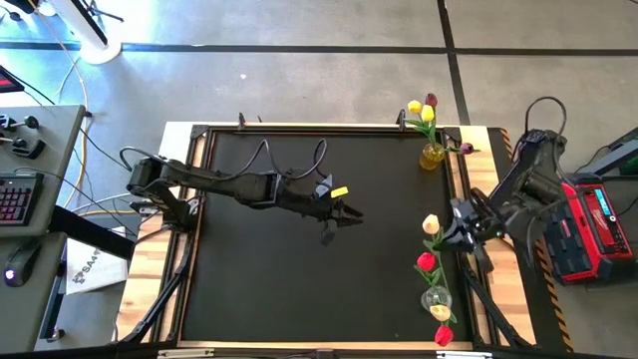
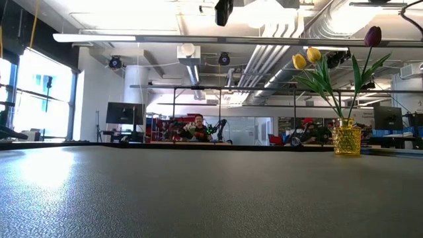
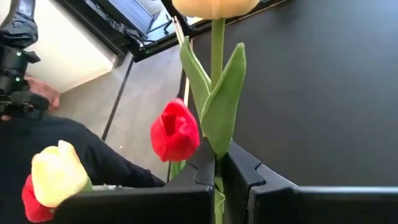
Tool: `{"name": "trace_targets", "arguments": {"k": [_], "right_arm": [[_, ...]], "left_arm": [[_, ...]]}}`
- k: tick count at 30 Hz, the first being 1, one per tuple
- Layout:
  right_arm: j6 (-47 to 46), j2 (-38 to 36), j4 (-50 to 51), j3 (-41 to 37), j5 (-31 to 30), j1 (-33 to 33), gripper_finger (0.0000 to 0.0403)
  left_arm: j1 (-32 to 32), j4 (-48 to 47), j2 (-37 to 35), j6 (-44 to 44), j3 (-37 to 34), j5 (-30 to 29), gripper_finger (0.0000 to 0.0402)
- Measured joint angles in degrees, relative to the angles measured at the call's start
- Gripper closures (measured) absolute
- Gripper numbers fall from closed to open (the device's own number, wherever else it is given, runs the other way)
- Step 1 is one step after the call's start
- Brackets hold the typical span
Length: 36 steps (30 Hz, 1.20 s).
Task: Sort flowers into vase by color
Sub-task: Put the white flower into the transparent vase
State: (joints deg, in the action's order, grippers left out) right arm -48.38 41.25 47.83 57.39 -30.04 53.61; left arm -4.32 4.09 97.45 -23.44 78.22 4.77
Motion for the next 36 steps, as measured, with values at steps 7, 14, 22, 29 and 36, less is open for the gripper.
{"name": "trace_targets", "arguments": {"k": [7, 14, 22, 29, 36], "right_arm": [[-2.07, 0.07, -6.68, -4.59, -7.78, 7.04, 0.0403], [-2.7, 0.78, -7.1, -5.71, -12.42, 11.34, 0.0403], [-3.58, 1.86, -3.78, -5.73, -15.47, 13.35, 0.0403], [-0.75, 1.36, -6.51, -5.73, -16.11, 13.7, 0.0403], [0.76, 0.74, -8.26, -5.73, -15.19, 13.7, 0.0403]], "left_arm": [[1.27, 0.0, 0.0, 0.04, 0.0, -0.25, 0.0326], [2.45, 0.01, 0.0, 0.02, 0.0, -0.19, 0.0326], [2.48, 0.04, 0.0, 0.0, 0.0, 0.03, 0.0326], [2.48, 0.05, 0.0, -0.11, 0.0, 0.03, 0.0326], [2.47, 0.05, 0.02, -0.48, 0.0, 0.03, 0.0326]]}}
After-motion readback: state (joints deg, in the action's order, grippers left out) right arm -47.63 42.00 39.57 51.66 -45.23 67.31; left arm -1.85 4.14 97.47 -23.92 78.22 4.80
